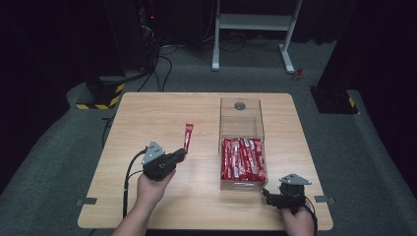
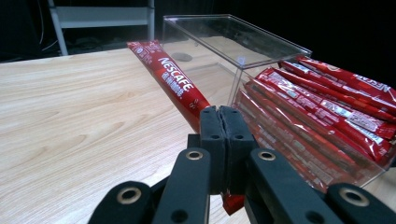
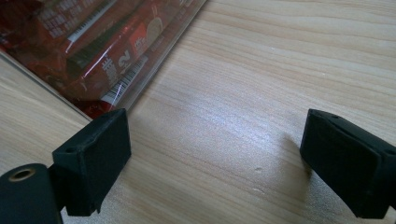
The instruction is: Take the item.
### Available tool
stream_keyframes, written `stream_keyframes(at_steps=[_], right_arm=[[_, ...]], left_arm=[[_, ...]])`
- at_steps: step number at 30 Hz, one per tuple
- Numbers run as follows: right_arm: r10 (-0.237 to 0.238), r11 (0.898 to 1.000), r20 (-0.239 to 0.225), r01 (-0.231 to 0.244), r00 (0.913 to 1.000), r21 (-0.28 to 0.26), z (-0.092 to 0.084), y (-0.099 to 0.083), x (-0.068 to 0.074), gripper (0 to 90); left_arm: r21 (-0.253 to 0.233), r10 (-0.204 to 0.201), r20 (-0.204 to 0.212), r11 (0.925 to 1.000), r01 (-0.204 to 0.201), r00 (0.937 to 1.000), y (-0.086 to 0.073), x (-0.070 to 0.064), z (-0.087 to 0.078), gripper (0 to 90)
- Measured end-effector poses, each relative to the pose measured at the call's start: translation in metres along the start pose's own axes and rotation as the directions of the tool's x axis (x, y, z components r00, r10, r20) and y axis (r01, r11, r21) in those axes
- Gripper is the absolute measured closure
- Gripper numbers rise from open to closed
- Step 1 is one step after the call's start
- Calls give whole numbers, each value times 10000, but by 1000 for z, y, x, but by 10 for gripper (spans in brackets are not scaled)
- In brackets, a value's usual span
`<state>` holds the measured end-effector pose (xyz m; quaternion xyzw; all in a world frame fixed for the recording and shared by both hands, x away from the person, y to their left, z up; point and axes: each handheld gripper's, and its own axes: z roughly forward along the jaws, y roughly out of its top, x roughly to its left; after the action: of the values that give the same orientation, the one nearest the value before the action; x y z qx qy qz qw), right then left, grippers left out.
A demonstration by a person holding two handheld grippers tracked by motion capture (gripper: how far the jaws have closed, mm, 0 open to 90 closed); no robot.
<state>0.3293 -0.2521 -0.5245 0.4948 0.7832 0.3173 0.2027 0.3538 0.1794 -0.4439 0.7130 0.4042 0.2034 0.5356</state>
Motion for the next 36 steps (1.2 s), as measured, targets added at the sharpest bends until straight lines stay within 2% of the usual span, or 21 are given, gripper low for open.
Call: stream_keyframes(at_steps=[13,24,31,36], right_arm=[[26,10000,0,-26,10000,8,0,0,0,86],[22,10000,1,-22,10000,7,0,0,0,85],[26,10000,0,-26,10000,8,0,0,0,86],[-3,10000,0,3,10000,-2,0,0,0,86]], left_arm=[[-12,-167,-300,9999,166,9994,-3,14,0,888],[113,-168,-651,9998,176,9977,-5,27,11,888],[455,-162,-875,9988,202,9960,-10,35,22,888],[744,-278,-1111,9966,362,9934,-15,44,29,888]])
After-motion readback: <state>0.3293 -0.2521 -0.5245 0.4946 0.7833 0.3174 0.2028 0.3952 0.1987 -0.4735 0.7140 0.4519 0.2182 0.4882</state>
